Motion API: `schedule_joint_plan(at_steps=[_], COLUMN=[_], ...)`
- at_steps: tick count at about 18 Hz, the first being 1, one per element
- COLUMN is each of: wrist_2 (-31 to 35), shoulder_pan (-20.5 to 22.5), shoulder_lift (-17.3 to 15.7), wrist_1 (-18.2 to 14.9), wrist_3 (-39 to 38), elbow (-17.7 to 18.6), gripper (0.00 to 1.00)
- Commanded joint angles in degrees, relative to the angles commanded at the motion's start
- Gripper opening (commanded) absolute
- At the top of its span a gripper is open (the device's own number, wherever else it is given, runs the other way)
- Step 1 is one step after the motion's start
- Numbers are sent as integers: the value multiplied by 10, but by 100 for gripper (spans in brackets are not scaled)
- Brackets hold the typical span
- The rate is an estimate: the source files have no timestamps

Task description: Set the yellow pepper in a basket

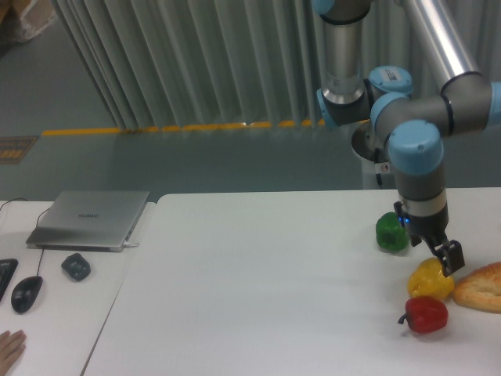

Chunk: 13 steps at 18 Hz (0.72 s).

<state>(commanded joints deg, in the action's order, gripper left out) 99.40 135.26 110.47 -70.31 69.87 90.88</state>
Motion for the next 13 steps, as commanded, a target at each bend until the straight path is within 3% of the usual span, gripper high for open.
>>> schedule_joint_plan(at_steps=[13], wrist_2=[24], shoulder_pan=[1], shoulder_lift=[26], wrist_1=[1], wrist_3=[-3], elbow=[2], gripper=[100])
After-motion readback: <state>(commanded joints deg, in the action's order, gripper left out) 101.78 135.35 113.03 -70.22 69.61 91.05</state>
